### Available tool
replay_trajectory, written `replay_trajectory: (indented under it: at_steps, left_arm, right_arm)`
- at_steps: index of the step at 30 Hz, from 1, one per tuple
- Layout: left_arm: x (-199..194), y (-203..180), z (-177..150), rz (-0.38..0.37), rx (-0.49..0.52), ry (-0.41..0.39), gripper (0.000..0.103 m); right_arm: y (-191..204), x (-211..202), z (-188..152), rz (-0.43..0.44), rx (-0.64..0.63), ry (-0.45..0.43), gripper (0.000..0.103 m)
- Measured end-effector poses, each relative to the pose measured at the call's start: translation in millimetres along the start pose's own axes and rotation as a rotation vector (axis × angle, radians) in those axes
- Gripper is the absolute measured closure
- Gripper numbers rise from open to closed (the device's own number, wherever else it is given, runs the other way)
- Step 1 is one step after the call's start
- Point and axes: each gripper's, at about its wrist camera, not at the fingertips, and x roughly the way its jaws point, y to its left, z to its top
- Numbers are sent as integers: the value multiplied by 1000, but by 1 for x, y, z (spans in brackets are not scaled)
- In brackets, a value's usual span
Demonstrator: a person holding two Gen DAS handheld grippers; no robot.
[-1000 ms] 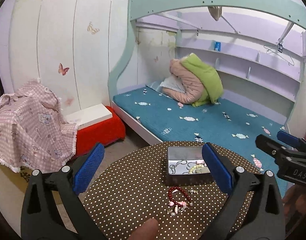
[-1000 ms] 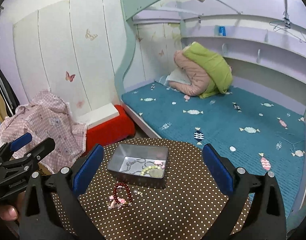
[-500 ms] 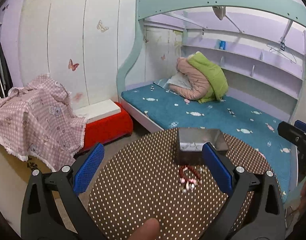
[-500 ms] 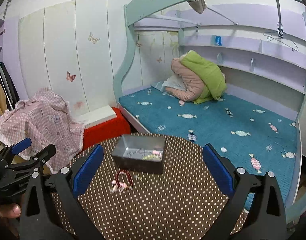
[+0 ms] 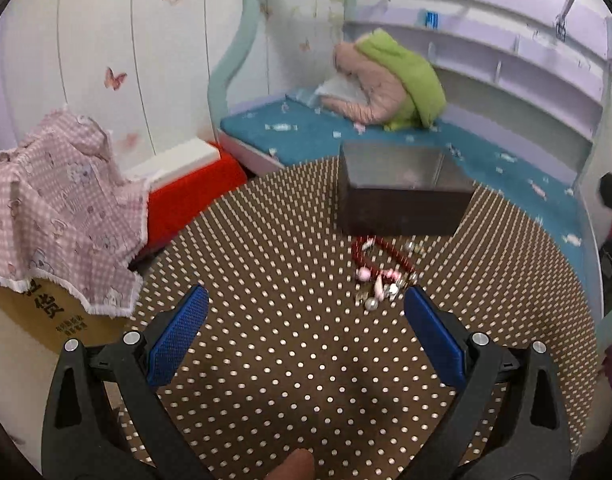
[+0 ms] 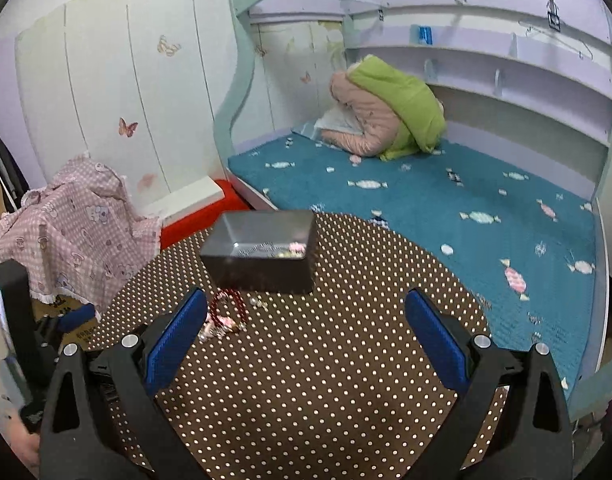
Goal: Organize jewelry
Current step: 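Withdraw both open tools from the box, then grasp small pearl earring beside red bracelet with left gripper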
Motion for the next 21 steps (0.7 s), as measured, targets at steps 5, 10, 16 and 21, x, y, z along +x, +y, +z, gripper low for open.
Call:
replay_trajectory:
  at_steps: [5, 10, 16, 21]
  left_arm:
    - [39, -4, -10, -5, 22, 77, 5]
    - [68, -7, -12, -6, 28, 128, 5]
    - [85, -8, -11, -6, 18, 156, 6]
    - [93, -7, -8, -28, 8, 170, 22]
  right_arm:
    - [-2, 14, -5, 5, 8, 41, 8]
    - [-3, 28, -9, 16, 14, 76, 8]
    - [1, 47, -16, 28, 8, 124, 8]
    - [4, 57, -19, 40, 1, 147, 8]
